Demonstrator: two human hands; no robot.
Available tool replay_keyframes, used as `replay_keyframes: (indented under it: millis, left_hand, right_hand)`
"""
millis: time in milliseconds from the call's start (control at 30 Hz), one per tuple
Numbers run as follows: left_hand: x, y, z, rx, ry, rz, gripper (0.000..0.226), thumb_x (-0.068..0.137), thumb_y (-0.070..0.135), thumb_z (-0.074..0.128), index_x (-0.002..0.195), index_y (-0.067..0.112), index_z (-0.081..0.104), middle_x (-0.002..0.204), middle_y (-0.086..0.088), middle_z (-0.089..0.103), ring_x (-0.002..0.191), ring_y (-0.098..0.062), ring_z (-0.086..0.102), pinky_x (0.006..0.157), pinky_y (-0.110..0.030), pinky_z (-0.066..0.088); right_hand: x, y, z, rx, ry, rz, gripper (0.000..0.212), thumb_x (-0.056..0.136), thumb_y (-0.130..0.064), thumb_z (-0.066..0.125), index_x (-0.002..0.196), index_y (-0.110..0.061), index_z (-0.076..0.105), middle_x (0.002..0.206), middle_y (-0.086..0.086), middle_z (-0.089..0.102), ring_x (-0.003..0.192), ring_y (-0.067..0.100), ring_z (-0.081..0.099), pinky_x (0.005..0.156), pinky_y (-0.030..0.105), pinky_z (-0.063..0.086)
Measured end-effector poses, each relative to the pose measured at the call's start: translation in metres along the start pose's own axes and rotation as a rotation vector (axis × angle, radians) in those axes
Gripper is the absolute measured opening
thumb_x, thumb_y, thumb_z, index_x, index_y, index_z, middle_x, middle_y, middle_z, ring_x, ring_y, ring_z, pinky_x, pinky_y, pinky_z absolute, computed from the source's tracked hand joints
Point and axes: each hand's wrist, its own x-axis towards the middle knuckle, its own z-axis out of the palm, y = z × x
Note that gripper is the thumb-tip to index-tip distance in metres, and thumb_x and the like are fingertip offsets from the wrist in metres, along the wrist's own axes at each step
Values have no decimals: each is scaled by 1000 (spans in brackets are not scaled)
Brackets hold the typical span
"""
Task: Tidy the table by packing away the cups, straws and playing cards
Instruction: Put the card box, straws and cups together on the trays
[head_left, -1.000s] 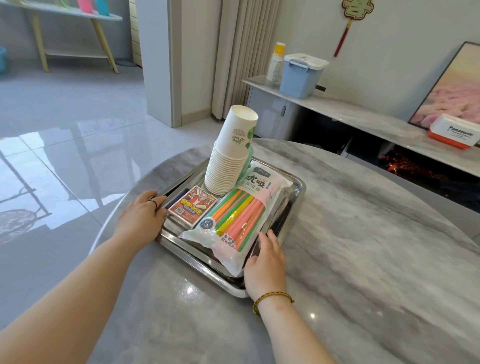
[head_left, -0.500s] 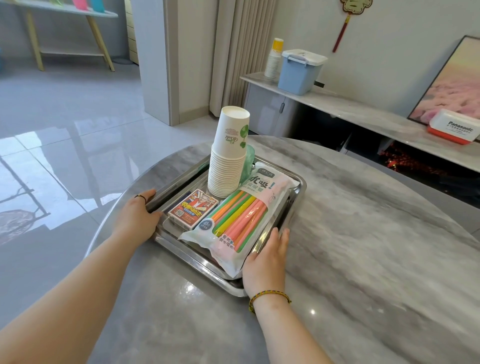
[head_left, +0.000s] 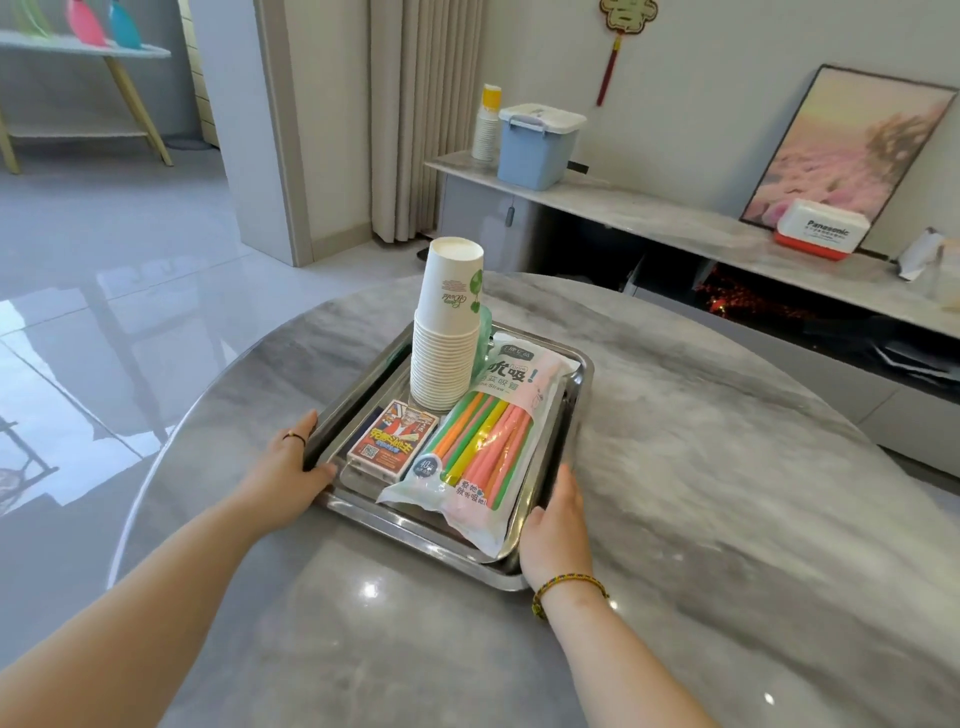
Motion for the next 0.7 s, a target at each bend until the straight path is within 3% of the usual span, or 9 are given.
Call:
replay_keyframes:
  millis: [100, 200, 367, 500, 600, 700]
  left_hand:
    - [-23, 15, 25, 34, -91, 19, 74, 86, 20, 57, 144, 15, 11, 148, -12, 23, 131, -29, 32, 106, -36, 28]
    - [-52, 29, 54, 30, -136, 67, 83, 83, 27, 62, 144, 13, 7, 149, -11, 21, 135, -27, 27, 107, -34, 26]
    - [-96, 61, 107, 42, -161, 186, 78, 78, 22, 68, 139, 10, 22, 117, 3, 33, 123, -23, 38, 82, -17, 30]
    - [-122, 84, 155, 68, -213, 191, 87, 77, 27, 68, 142, 6, 14, 142, -11, 27, 128, -26, 35, 105, -37, 34]
    - [-139, 104, 189, 85, -239, 208, 93, 79, 30, 66, 143, 8, 3, 147, -9, 18, 129, -25, 35, 107, -36, 33]
    - [-151, 120, 216, 87, -242, 236, 92, 78, 31, 66, 143, 8, 4, 145, -9, 21, 128, -26, 36, 105, -33, 32]
  right_hand:
    - [-8, 21, -35, -12, 30, 9, 56, 88, 1, 32, 140, -17, 21, 144, 7, 31, 129, 20, 36, 98, 21, 31]
    - [-14, 47, -72, -50, 14, 50, 58, 90, -1, 32, 142, -18, 15, 146, 6, 31, 129, 22, 37, 100, 25, 32]
    - [-27, 91, -135, -148, -22, 81, 61, 89, 0, 32, 144, -16, 11, 148, 10, 28, 133, 25, 33, 107, 29, 28]
    - [-36, 126, -189, -257, -77, 104, 62, 89, -6, 34, 143, -17, 7, 149, 8, 26, 131, 25, 35, 109, 33, 29]
    - [-46, 152, -223, -293, -24, 159, 59, 91, -9, 35, 143, -20, 9, 147, 8, 31, 130, 26, 37, 106, 33, 30]
    - [-52, 173, -247, -362, 60, 271, 56, 92, -19, 37, 142, -24, 12, 143, 9, 38, 128, 29, 38, 107, 41, 32]
